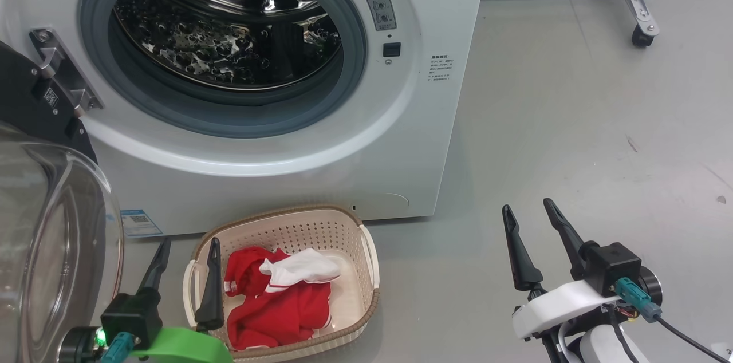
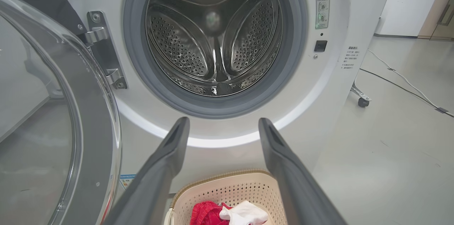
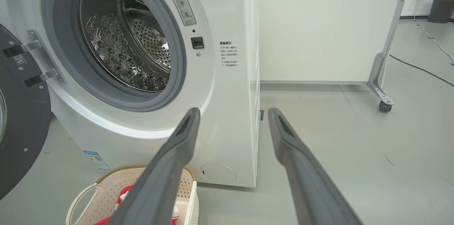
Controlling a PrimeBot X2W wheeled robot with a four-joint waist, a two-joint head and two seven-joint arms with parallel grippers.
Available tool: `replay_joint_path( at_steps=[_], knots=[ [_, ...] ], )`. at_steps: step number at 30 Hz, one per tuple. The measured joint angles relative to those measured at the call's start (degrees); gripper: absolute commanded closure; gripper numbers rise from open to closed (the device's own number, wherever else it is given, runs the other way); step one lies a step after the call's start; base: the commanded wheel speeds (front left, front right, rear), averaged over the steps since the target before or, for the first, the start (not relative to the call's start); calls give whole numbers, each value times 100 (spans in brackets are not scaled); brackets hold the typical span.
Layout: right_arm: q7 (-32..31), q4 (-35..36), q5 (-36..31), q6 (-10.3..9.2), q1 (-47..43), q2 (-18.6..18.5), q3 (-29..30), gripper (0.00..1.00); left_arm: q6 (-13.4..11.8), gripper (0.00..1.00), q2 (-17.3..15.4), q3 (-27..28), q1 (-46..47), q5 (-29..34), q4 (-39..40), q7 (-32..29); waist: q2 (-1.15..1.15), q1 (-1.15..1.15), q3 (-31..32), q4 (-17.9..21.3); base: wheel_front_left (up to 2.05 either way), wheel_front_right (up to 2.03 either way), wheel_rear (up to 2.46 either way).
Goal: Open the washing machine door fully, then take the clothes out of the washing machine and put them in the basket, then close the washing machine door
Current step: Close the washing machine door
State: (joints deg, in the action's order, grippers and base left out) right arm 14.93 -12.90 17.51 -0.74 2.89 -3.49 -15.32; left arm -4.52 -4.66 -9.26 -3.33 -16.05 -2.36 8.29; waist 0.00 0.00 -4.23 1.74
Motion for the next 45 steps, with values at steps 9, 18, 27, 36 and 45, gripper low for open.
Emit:
replay_joint_path(
  at_steps=[9, 18, 27, 36, 45],
  knots=[
    [0, -7, 0, 0, -27, 4, 1, 0, -34, 0, -22, -4, -148, 48, 154, -131, 0, 0, 59, 11, -3, 3, 0],
    [0, -5, 0, 0, -79, 14, 2, 0, -57, 0, -27, -9, -202, 88, 330, -250, 0, 0, 90, 18, -33, 33, 0],
    [0, -4, 0, 0, -84, 22, 5, 0, -83, 0, -27, -9, -303, 97, 481, -333, 0, 0, 106, 29, -71, 71, 0],
    [0, -5, 0, 1, -87, 24, 14, 0, -98, 0, -40, -25, -325, 121, 571, -403, 0, 0, 103, 27, -99, 99, 0],
    [0, -7, 0, 0, -100, 25, 29, 0, -98, 0, -43, -26, -378, 121, 666, -422, 0, 0, 103, 22, -74, 74, 0]
  ],
)
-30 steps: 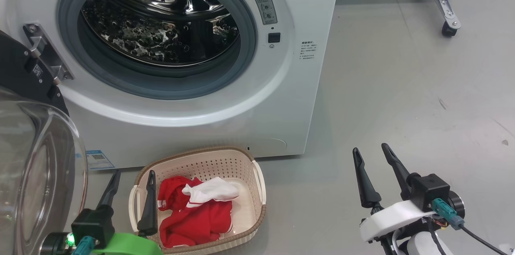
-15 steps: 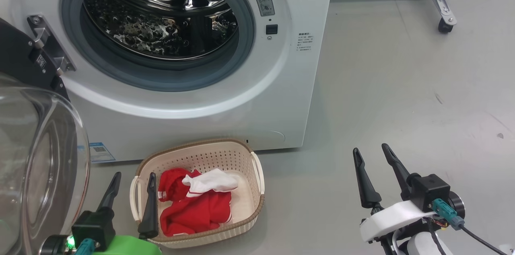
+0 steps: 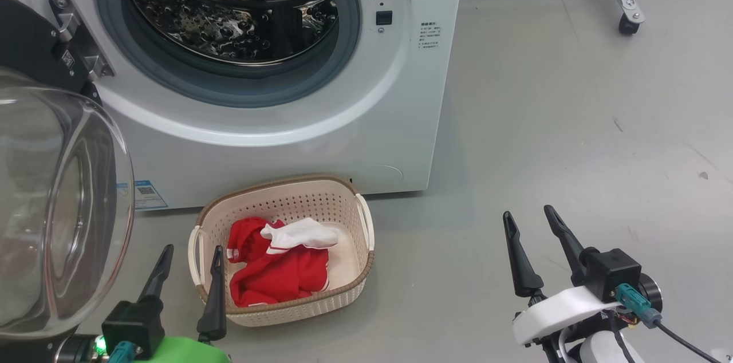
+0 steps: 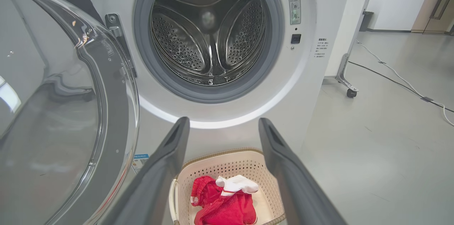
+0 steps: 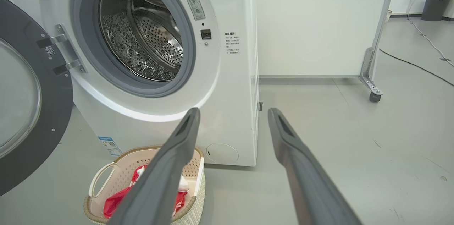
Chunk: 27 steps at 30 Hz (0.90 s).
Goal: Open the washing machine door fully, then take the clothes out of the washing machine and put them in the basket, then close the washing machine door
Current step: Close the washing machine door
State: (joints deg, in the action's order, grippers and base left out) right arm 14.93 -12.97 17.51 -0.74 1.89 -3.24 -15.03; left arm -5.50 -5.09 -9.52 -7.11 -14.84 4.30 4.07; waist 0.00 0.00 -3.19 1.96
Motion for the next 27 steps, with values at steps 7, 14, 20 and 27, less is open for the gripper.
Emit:
replay_joint_path(
  at_steps=[7, 14, 20, 27],
  knots=[
    [0, -2, 0, 0, -2, 3, 1, 0, -1, 0, -1, -4, -14, 0, 55, -49, 0, 0, 1, 4, -37, 37, 0],
    [0, -5, 0, 0, -3, 4, 3, 0, -2, 0, -1, -8, -24, 0, 105, -59, 0, 0, 8, 4, -9, 9, 0],
    [0, -5, 0, 0, -3, 5, 19, 0, -20, 0, -1, -24, -26, 1, 153, -108, 0, 0, 15, -29, 0, 0, 0],
    [0, 3, 0, -52, -5, 12, 93, 0, -20, 0, -2, -93, -27, 18, 189, -155, 0, 0, -4, -107, 0, 0, 0]
  ],
)
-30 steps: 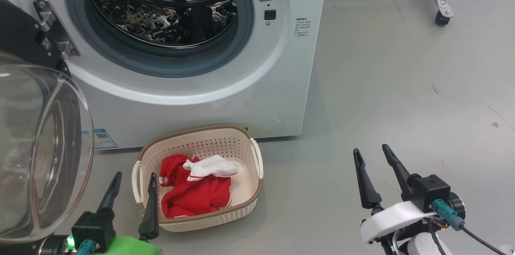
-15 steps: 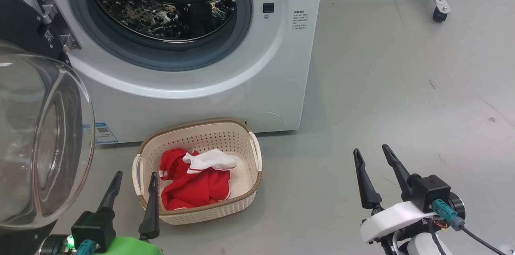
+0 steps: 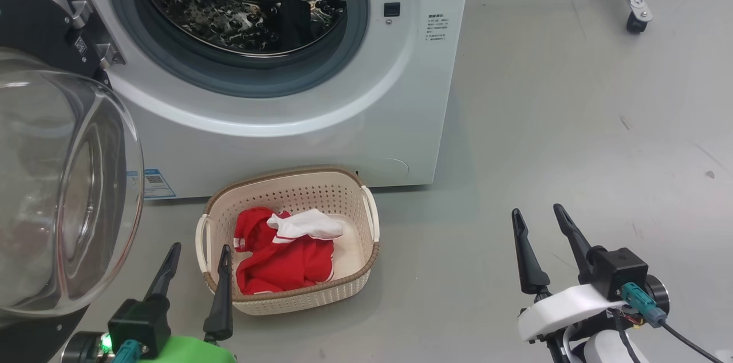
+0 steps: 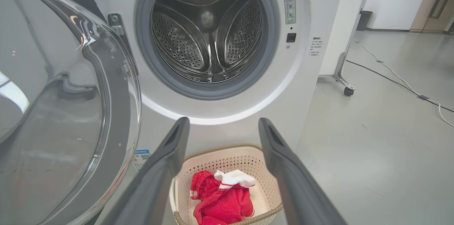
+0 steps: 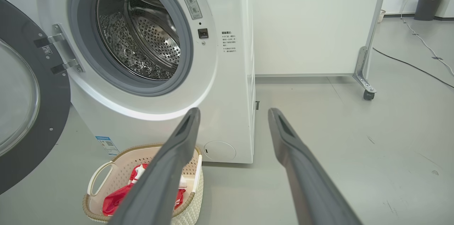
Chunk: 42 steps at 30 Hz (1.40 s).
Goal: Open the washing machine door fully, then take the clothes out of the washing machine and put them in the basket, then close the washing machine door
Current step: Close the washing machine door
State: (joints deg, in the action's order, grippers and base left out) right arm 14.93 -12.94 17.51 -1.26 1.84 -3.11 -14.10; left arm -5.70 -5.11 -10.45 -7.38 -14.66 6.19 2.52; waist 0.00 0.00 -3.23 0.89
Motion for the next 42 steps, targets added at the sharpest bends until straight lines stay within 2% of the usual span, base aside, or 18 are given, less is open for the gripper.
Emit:
replay_joint_path(
  at_steps=[14, 35, 42],
  knots=[
    [0, 30, -2, -40, -6, -40, 97, 0, -5, 0, 2, -30, 3, 15, 9, -1, 0, 0, -13, -480, 0, 0, 0],
    [0, -32, -37, 20, -67, -56, 11, 0, -54, 0, 56, 125, 2, -2, -38, 58, 0, 0, 30, -1869, 0, 0, 0],
    [0, -56, -37, 59, -90, -54, -13, 0, -54, 0, 58, 165, 2, -2, -70, 65, 0, 0, 47, -2201, 0, 0, 0]
  ],
)
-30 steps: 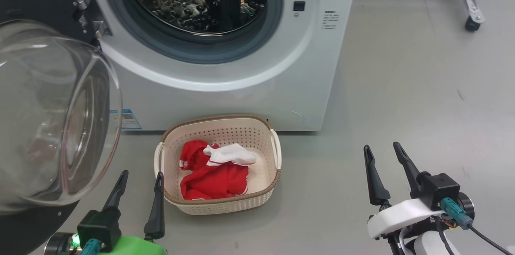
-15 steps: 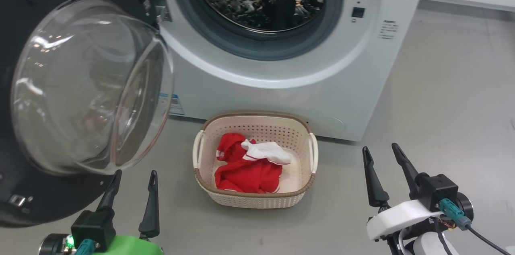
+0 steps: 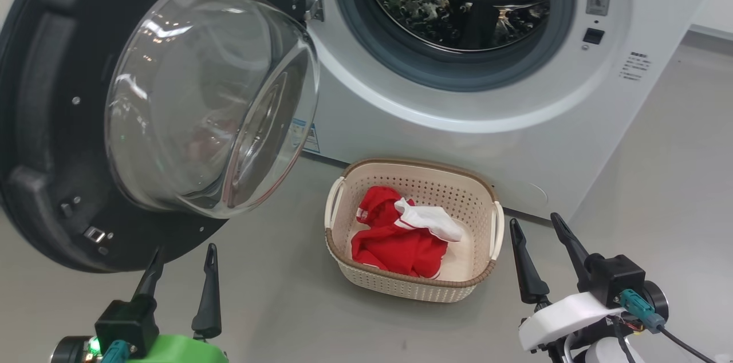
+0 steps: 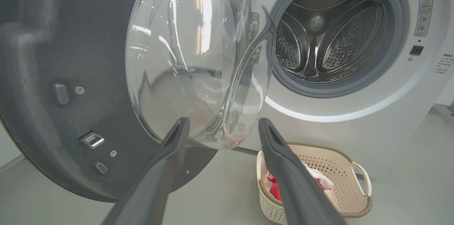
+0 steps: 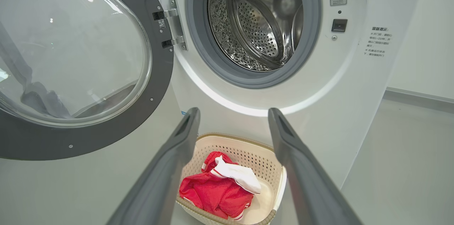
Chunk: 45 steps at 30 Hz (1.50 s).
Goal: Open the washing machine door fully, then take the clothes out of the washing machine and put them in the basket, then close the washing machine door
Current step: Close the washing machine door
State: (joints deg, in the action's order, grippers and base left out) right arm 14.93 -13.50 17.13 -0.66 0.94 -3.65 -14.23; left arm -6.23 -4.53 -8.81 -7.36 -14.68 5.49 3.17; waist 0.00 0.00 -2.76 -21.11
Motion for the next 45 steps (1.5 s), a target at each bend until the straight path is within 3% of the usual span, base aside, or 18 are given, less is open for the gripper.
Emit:
replay_joint_path(
  at_steps=[8, 22, 23, 25, 26, 37, 40, 45],
  knots=[
    [0, -59, 0, 10, -1, 4, -99, 0, -1, 0, 1, 142, -13, 1, -73, 12, 0, 0, 40, -300, 0, 0, 0],
    [-5, -136, 1, 10, -1, 12, -163, 0, -10, 0, 9, 288, -117, 16, -56, 85, 0, 0, 50, -367, 0, 0, 0],
    [-5, -138, 1, 10, -1, 12, -164, 0, -10, 35, 11, 290, -118, 16, -51, 97, 0, 0, 47, -368, 0, 0, 0],
    [-5, -140, 1, 9, -1, 12, -167, 0, -10, 75, 16, 291, -118, 16, -43, 98, 0, 0, 44, -367, 0, 0, 0],
    [-5, -141, 1, 9, 0, 12, -167, 0, -10, 100, 19, 291, -119, 16, -42, 98, 0, 0, 42, -366, 0, 0, 0],
    [-5, -174, 2, 8, 7, 12, -166, 0, -10, 100, 90, 365, -122, -268, 49, 102, 0, 0, 40, -365, 0, 0, 0],
    [-5, -174, 2, 2, 9, 13, -167, 0, -10, 100, 151, 452, -122, -687, 118, 166, 0, 0, 41, -366, 0, 0, 0],
    [-7, -174, 1, 1, 13, 14, -166, 0, 157, 100, 192, 580, -110, -2156, 386, 237, 0, 0, 38, -375, 0, 0, 0]
  ],
)
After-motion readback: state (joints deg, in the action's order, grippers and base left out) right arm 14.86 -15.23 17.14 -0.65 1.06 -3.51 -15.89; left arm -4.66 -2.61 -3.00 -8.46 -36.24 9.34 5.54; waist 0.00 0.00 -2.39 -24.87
